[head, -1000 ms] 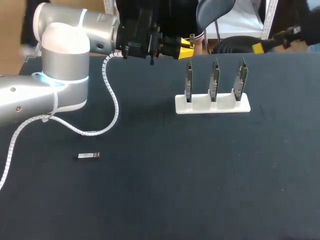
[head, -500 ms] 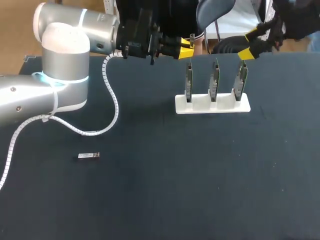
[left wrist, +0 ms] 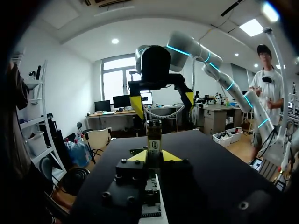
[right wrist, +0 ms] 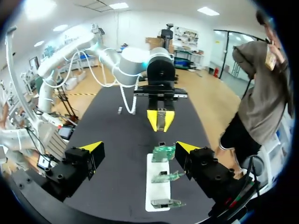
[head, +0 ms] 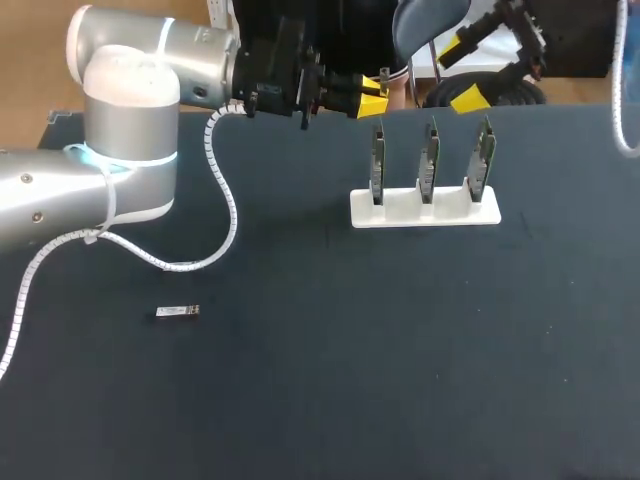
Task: Pick up the optical module with the left hand, and insert it into the network port with the right hand.
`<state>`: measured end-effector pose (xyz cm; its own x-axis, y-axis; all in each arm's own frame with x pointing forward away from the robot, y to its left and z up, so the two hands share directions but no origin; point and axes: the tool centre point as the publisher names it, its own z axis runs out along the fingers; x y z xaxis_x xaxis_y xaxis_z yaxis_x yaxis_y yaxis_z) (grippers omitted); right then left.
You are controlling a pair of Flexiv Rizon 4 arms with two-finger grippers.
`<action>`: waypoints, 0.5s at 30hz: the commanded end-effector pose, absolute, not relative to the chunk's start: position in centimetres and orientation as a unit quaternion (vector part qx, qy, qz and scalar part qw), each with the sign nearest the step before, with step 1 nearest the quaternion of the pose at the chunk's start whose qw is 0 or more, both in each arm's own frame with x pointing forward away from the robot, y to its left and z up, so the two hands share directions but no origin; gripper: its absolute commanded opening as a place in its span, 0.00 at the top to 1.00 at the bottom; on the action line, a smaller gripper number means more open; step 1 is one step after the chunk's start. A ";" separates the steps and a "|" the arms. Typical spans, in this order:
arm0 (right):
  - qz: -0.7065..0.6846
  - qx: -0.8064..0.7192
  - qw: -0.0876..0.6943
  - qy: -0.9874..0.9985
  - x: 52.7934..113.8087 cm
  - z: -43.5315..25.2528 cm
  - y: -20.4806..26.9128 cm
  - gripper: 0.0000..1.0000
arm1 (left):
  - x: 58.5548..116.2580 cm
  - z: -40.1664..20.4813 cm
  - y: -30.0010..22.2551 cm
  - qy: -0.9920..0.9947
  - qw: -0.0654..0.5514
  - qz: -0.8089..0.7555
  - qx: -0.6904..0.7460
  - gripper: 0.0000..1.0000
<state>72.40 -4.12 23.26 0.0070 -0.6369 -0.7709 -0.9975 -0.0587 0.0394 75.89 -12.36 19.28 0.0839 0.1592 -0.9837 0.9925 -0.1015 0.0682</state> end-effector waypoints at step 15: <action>0.354 -0.598 0.331 0.638 73.8 23.2 -0.9 0.00 | 76.0 19.2 -12.3 0.494 0.452 -0.462 0.582 1.00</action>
<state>75.18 -0.91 23.57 -0.0694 -0.5373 -0.8405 -0.9929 -0.0441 0.1102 75.90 -12.35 19.28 0.0837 0.1593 -0.9837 0.9925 -0.1014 0.0681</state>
